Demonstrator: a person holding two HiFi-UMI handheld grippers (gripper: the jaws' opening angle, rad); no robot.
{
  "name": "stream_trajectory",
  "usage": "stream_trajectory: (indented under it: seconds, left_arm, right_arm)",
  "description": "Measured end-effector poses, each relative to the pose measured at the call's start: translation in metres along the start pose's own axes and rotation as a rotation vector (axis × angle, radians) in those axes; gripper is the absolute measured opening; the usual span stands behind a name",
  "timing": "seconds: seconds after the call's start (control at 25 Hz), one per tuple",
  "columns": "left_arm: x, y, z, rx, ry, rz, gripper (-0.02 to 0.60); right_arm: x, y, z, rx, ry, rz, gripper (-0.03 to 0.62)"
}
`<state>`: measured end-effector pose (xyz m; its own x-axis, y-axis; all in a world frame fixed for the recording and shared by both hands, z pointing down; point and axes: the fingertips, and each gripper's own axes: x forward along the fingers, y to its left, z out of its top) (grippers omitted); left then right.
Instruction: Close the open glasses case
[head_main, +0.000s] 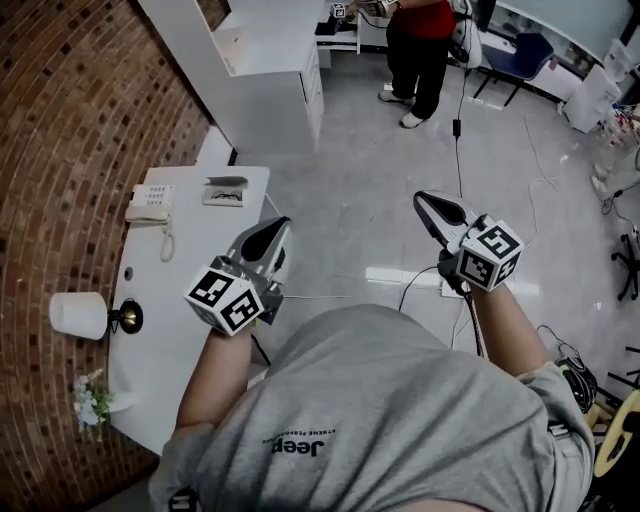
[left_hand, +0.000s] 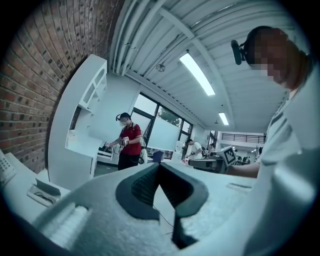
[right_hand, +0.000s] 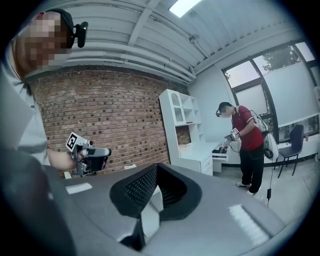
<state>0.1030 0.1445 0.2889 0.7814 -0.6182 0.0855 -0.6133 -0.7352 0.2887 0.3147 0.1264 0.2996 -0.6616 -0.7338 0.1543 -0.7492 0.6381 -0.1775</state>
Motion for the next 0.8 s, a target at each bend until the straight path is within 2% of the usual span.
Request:
stream_trajectory:
  seconds: [0.12, 0.32, 0.52, 0.68, 0.8]
  left_arm:
    - [0.022, 0.015, 0.002, -0.003, 0.013, -0.01, -0.003]
    - [0.052, 0.046, 0.001, 0.002, 0.037, -0.073, -0.003]
    - [0.078, 0.107, 0.015, 0.001, 0.04, -0.159, -0.003]
    - [0.097, 0.155, 0.023, 0.024, 0.075, -0.231, -0.003]
    - [0.11, 0.183, 0.024, 0.011, 0.104, -0.28, -0.003]
  right_arm:
    - [0.015, -0.014, 0.0, 0.003, 0.006, 0.008, 0.009]
    - [0.052, -0.029, -0.009, 0.012, 0.035, -0.008, 0.009]
    - [0.112, -0.041, -0.001, -0.001, 0.056, -0.053, 0.009]
    - [0.163, -0.052, 0.02, 0.008, 0.043, -0.092, 0.009]
    - [0.196, -0.062, 0.032, 0.021, 0.031, -0.13, 0.009]
